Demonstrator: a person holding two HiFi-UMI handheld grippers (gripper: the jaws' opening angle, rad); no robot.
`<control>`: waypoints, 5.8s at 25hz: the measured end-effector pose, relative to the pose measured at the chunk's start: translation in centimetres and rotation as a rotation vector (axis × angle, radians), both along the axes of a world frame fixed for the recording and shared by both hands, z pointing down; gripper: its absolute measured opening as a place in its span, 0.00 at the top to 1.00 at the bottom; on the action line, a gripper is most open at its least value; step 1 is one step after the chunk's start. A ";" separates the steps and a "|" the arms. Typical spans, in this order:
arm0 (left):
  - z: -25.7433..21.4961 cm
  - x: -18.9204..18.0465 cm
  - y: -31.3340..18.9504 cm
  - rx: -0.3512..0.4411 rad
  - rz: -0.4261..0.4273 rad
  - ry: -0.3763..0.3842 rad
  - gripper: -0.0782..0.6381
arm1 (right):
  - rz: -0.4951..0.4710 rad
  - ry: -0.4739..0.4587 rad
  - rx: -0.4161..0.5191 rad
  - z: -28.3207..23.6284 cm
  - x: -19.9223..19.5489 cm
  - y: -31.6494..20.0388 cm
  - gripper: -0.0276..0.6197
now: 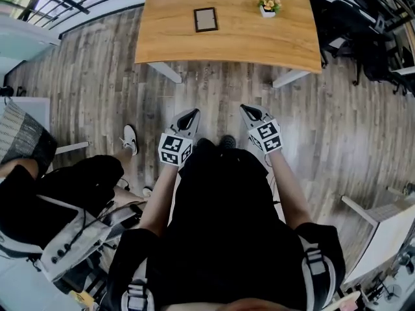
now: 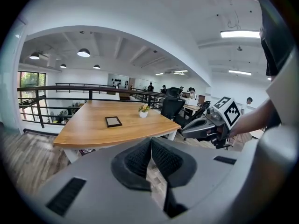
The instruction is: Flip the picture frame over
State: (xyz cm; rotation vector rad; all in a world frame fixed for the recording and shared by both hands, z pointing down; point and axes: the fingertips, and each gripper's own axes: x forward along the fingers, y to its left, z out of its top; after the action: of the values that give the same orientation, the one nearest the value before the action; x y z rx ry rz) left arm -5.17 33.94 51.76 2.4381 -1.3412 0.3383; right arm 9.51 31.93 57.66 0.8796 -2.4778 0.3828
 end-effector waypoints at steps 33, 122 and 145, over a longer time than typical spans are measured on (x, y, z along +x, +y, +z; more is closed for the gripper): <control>0.2 -7.0 -14.3 -0.002 0.061 0.054 0.86 | 0.037 0.073 -0.025 0.0 -7.7 -10.1 0.95; 20.5 -7.2 -43.9 -0.512 -0.326 -0.147 0.74 | -0.134 0.132 -0.261 10.1 -8.2 -34.1 0.95; 20.9 -7.3 -44.2 -0.622 -0.446 -0.034 0.82 | -0.107 0.128 -0.255 9.9 -7.1 -33.9 0.95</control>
State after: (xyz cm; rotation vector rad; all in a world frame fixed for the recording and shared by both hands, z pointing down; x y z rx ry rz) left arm -12.46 -10.23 72.69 1.5927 -1.4702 0.5753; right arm 2.37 -1.99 67.58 0.6434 -2.2843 0.5720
